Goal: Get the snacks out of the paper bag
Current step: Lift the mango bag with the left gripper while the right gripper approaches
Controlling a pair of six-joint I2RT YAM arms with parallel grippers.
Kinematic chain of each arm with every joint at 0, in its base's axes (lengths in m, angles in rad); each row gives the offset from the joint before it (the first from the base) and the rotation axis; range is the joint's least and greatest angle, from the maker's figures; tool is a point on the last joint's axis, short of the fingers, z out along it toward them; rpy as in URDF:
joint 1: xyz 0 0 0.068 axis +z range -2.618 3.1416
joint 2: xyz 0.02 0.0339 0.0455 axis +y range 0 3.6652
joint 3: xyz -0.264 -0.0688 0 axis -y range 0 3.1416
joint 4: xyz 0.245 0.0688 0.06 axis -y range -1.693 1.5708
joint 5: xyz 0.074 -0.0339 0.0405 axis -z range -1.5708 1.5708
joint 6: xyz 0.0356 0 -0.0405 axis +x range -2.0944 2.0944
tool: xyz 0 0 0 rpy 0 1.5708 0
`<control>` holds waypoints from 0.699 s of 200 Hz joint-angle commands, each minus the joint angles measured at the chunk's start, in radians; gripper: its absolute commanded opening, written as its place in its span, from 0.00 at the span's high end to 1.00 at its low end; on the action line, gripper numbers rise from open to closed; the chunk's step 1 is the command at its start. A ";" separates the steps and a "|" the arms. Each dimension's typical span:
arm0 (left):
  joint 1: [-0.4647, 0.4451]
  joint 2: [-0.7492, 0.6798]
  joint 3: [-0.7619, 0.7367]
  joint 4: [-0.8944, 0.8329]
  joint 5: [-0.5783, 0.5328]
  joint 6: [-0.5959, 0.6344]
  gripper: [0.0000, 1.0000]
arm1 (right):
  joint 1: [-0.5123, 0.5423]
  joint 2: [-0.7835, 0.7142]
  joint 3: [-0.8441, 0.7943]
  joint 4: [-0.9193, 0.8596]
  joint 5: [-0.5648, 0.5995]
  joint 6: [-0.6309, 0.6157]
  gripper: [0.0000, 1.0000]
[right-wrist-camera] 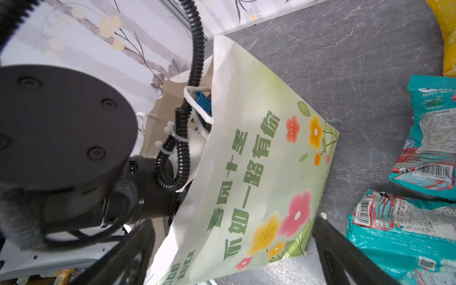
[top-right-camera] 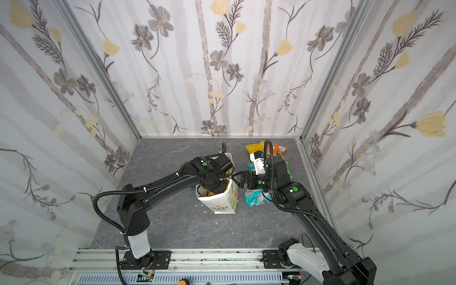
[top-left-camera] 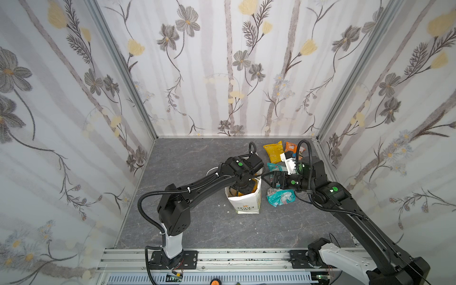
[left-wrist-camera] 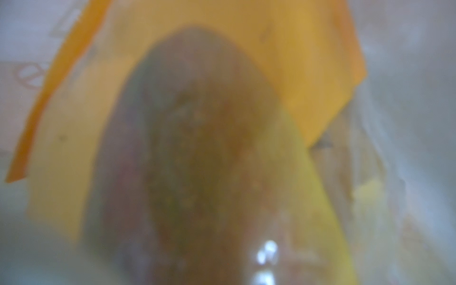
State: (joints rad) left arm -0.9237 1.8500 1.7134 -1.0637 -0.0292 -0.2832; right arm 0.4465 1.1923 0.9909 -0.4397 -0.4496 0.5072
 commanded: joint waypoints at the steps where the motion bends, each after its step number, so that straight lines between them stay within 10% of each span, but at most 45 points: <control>1: 0.000 -0.019 0.028 0.005 -0.020 0.017 1.00 | -0.002 0.042 0.006 0.037 0.007 -0.002 0.01; 140: -0.002 -0.096 0.107 -0.046 -0.090 0.093 1.00 | -0.061 0.083 -0.032 0.033 0.020 -0.002 0.01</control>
State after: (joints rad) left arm -0.9260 1.7790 1.7943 -1.1313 -0.0547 -0.1970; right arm 0.3882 1.2770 0.9520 -0.4370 -0.4313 0.4973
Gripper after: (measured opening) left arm 0.070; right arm 0.994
